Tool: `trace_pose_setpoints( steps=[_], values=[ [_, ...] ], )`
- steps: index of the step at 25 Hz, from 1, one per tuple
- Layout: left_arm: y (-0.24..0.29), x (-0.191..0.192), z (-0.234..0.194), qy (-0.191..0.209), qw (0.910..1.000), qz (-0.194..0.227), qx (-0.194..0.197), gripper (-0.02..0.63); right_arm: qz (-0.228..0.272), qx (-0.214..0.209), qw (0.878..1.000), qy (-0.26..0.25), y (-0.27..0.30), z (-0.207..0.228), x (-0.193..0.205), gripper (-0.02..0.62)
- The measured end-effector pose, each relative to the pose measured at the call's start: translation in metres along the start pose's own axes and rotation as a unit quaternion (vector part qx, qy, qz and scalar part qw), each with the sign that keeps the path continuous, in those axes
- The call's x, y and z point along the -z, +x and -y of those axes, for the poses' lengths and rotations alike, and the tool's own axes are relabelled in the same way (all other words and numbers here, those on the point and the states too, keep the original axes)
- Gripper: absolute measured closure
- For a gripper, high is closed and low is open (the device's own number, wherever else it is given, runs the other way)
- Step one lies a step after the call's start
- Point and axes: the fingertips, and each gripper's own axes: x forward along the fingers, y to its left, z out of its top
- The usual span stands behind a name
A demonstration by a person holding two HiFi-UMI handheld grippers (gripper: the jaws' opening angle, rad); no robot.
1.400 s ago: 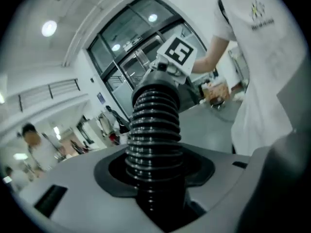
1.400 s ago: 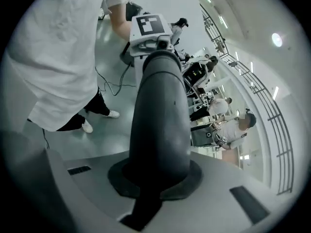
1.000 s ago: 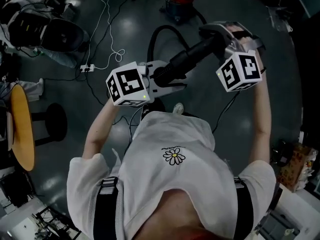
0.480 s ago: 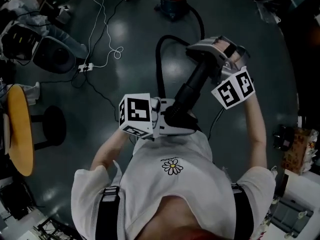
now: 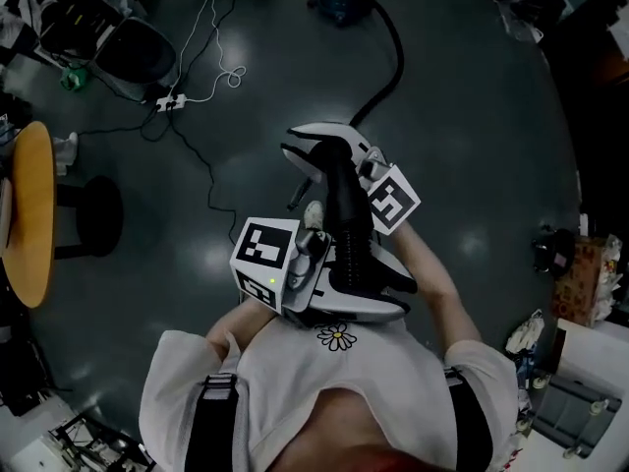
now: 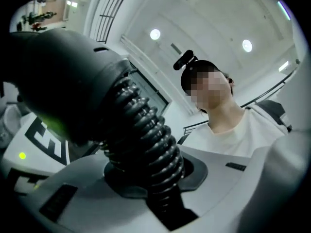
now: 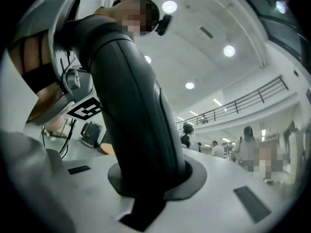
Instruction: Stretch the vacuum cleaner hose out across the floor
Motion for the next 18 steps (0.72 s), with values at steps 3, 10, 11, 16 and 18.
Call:
trace_pose_setpoints(
  steps=[3,10,11,16,18],
  values=[
    [0.007,0.055,0.029,-0.019,0.9994,-0.002,-0.029,0.515,0.028,0.005,0.998,0.053,-0.020,-0.081,0.000,0.541],
    [0.035,0.190,0.133,-0.077,0.9944,0.049,-0.052,0.515,-0.032,-0.017,0.995,0.098,-0.082,-0.250,-0.016,0.540],
    [0.042,0.202,0.151,-0.069,0.9956,0.037,-0.051,0.515,-0.050,-0.023,0.994,0.094,-0.091,-0.263,-0.023,0.500],
    [0.059,0.225,0.202,0.015,0.9981,0.001,-0.060,0.515,-0.061,0.008,0.978,0.199,-0.146,-0.274,-0.033,0.316],
    [0.057,0.218,0.209,0.048,0.9968,-0.003,-0.063,0.515,-0.074,0.022,0.970,0.230,-0.167,-0.275,-0.017,0.316]
  ],
)
